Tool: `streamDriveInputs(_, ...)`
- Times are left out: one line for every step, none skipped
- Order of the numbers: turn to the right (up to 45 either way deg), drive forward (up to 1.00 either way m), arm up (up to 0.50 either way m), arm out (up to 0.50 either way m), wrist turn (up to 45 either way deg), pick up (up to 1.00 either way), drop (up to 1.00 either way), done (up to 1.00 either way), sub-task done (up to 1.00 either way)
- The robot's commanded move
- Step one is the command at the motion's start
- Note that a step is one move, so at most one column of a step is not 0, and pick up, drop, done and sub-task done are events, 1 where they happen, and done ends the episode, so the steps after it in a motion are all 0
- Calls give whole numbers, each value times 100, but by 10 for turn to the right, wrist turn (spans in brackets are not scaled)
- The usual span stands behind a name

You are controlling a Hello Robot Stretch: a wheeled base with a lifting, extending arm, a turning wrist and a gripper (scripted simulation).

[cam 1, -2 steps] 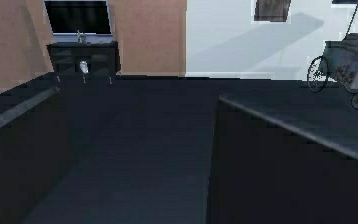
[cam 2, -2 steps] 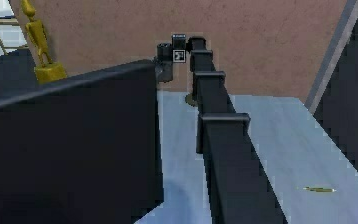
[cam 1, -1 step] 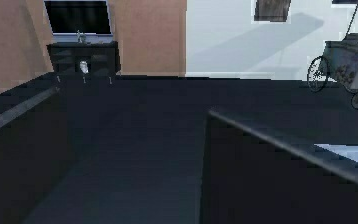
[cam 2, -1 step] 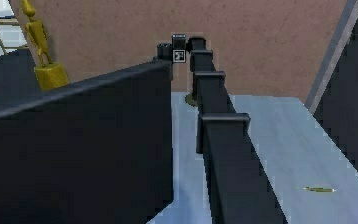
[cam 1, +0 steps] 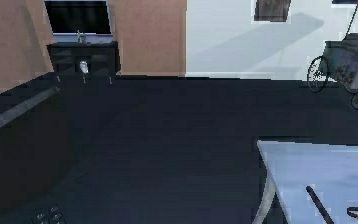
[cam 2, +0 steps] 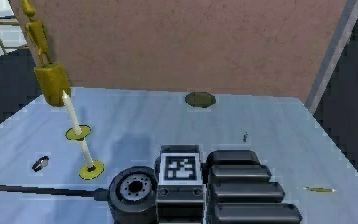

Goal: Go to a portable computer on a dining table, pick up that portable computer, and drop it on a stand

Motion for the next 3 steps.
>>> streamDriveInputs(-450, 0, 0, 0, 0, 0, 0, 0, 0)
streamDriveInputs(-360, 0, 0, 0, 0, 0, 0, 0, 0)
streamDriveInputs(-30, 0, 0, 0, 0, 0, 0, 0, 0)
